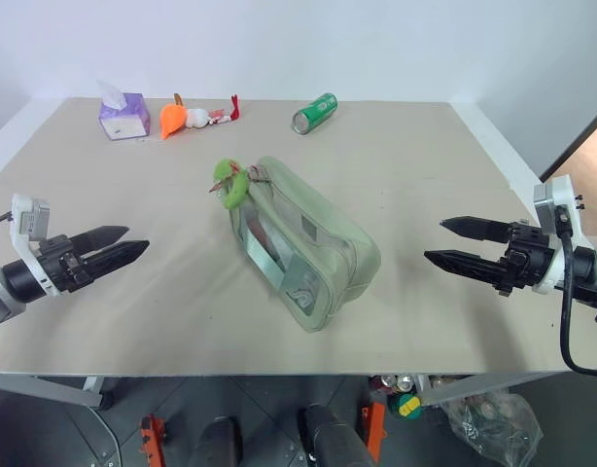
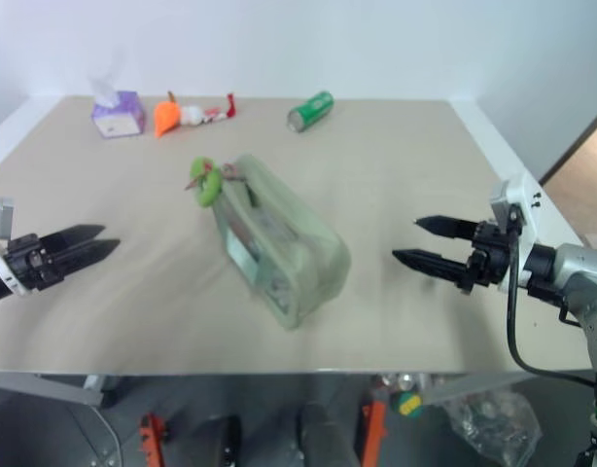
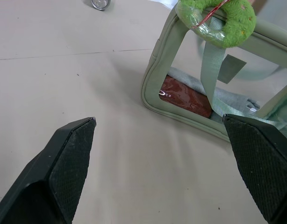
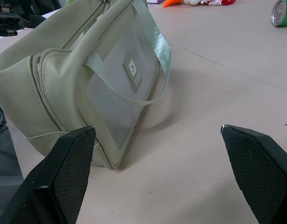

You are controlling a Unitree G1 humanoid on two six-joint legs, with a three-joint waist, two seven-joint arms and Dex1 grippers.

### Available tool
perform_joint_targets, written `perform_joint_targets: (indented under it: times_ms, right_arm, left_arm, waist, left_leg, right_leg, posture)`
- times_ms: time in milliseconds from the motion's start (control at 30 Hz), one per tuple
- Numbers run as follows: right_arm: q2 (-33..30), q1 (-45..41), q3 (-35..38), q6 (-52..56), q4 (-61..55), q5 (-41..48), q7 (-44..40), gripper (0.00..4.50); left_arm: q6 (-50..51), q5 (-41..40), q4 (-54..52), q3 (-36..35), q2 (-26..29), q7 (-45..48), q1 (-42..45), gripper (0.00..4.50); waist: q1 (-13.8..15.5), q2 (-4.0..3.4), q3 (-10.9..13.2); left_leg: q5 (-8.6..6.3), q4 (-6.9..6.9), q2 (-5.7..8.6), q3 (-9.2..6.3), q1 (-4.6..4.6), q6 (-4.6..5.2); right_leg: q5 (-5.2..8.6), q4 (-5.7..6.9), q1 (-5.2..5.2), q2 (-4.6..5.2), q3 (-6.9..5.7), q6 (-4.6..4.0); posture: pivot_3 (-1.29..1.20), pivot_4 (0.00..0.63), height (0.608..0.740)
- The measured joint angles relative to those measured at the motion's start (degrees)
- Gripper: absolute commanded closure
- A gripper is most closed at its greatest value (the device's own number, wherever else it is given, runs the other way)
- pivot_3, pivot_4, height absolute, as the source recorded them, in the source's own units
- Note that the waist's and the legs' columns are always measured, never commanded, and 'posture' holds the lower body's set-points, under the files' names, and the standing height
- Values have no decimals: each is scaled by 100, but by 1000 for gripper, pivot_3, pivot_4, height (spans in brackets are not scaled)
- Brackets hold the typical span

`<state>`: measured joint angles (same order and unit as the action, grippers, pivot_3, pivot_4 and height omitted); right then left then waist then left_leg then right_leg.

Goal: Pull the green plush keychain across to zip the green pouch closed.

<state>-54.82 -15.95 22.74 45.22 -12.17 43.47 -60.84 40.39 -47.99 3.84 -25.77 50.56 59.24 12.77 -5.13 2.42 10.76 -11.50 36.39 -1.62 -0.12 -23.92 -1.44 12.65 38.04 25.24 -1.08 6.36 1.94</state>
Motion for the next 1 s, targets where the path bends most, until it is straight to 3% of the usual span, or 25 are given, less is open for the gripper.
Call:
perform_joint_targets:
  times_ms: [67, 167, 233, 467, 567, 733, 900, 1000]
  right_arm:
    - [9, -77, -38, 54, 19, 4, 53, 73]
    - [147, -1851, -727, 639, 256, 0, 750, 73]
    - [140, -2540, -913, 917, 176, 91, 897, 73]
    - [134, -2632, -1223, 1595, -303, 694, 695, 73]
    - [454, -3016, -1354, 2178, -792, 1584, 749, 73]
    - [460, -3024, -1390, 2624, -1065, 2406, 753, 73]
    - [407, -3080, -1607, 2638, -1227, 2462, 799, 73]
    - [371, -3181, -2135, 2562, -1293, 2005, 902, 73]
  left_arm:
    - [9, 1, -5, -7, 0, -22, -4, 0]
    - [11, -7, -287, 103, -160, -219, 290, 0]
    - [9, -164, -587, 99, -202, -265, 476, 0]
    - [157, -510, -1042, 59, -245, -258, 475, 0]
    - [279, -718, -1424, 120, -244, -207, 477, 0]
    - [344, -828, -1577, 119, -244, -160, 465, 0]
    - [341, -827, -1659, 167, -251, -160, 434, 0]
    - [336, -827, -1714, 289, -296, -161, 435, 0]
  waist:
    - [-3, 0, 0]
    - [-79, -24, 30]
    - [-65, -9, 23]
    - [44, 8, 12]
    - [44, 8, 13]
    - [90, 8, 12]
    - [88, 8, 12]
    - [81, 8, 12]
  left_leg:
    - [0, 0, 0, 0, 1, 0]
    - [15, 9, 1, 25, 5, 4]
    - [18, 7, -7, 15, 5, 6]
    - [0, -1, -5, 5, -32, 1]
    - [-5, 0, -5, -1, -32, 4]
    - [-4, 11, -3, -15, -32, 4]
    - [-3, 24, -3, -8, -31, 4]
    - [-1, 25, -6, -4, -28, 3]
  right_leg:
    - [0, 0, -1, 0, 0, 0]
    - [-33, 4, 11, 6, 13, 2]
    - [-32, 3, 5, 2, 0, -1]
    - [-4, 3, 18, 8, -10, 37]
    - [0, 2, 17, 9, -16, 34]
    - [1, 3, 7, 10, -30, 34]
    - [-7, 3, 6, 14, -30, 27]
    - [-9, 4, 7, 13, -31, 19]
  posture:
    - [0, 150, 740]
    - [0, 150, 740]
    - [0, 150, 740]
    - [0, 150, 740]
    - [0, 150, 740]
    - [0, 150, 740]
    - [0, 150, 740]
    - [0, 150, 740]
